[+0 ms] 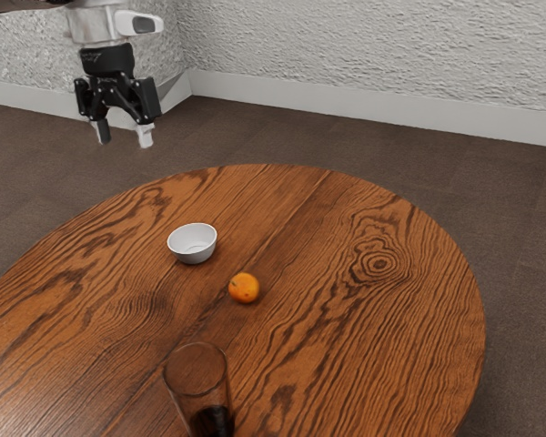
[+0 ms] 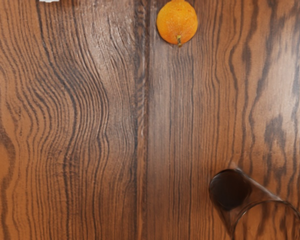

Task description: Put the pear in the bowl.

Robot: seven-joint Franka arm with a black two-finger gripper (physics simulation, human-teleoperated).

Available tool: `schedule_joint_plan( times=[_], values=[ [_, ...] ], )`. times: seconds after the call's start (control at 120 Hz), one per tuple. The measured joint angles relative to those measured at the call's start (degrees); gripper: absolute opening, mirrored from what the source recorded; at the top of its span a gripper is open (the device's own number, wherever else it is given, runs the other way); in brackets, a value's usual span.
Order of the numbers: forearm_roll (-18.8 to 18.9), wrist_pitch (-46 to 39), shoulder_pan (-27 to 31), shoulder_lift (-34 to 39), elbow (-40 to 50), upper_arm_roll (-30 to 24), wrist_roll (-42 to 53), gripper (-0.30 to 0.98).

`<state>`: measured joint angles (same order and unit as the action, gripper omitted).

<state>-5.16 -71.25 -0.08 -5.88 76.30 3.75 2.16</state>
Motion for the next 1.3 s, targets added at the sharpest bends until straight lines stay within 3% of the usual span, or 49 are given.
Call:
schedule_joint_plan(
  times=[0.133,0.4,0.792,1.3],
  values=[
    [1.0,-5.8,-0.3,-1.6,0.8,0.3,0.1,0.67],
    [2.2,-21.8,-9.7,-10.5,11.8,0.4,-7.7,0.66],
    [2.2,-46.4,-11.9,-14.2,28.6,1.1,-24.0,0.66],
    [3.2,-56.2,-11.2,-16.3,33.7,3.3,-34.6,0.66]
  ],
)
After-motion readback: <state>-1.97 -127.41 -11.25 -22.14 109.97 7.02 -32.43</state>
